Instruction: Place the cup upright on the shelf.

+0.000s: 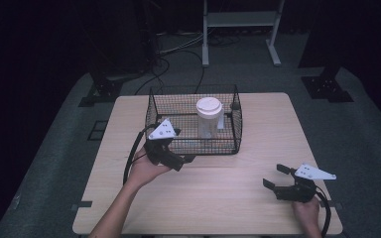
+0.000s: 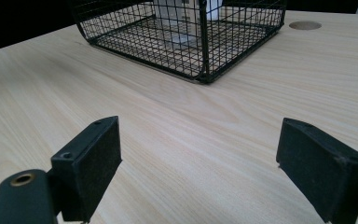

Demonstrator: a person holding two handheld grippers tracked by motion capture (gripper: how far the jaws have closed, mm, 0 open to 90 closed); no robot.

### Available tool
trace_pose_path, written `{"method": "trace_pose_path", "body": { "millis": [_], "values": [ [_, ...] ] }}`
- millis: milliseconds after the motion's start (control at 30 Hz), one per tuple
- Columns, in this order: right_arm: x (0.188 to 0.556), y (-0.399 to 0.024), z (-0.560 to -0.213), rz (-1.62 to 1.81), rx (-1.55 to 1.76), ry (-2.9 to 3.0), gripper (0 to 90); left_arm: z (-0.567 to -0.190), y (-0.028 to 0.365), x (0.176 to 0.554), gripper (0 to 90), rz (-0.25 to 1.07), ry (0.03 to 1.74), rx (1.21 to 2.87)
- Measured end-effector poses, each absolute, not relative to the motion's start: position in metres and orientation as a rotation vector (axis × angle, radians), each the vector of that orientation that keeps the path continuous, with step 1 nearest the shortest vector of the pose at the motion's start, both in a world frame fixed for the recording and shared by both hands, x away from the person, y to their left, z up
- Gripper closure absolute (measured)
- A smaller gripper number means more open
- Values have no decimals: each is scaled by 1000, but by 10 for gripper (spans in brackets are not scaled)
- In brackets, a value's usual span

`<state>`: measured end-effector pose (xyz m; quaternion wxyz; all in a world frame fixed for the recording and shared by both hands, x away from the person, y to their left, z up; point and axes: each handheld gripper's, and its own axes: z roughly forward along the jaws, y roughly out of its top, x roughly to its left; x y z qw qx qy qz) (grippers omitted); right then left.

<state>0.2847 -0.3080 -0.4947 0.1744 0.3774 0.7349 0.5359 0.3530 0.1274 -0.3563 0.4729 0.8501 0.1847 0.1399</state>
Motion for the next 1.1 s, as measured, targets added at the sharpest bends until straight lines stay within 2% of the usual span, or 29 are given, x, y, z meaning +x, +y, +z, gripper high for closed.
{"method": "trace_pose_path", "body": {
  "millis": [1100],
  "values": [
    [284, -307, -495, 1510, 1068, 2081, 128, -397, 147, 322, 0, 270, 443, 2122]
  ]
}}
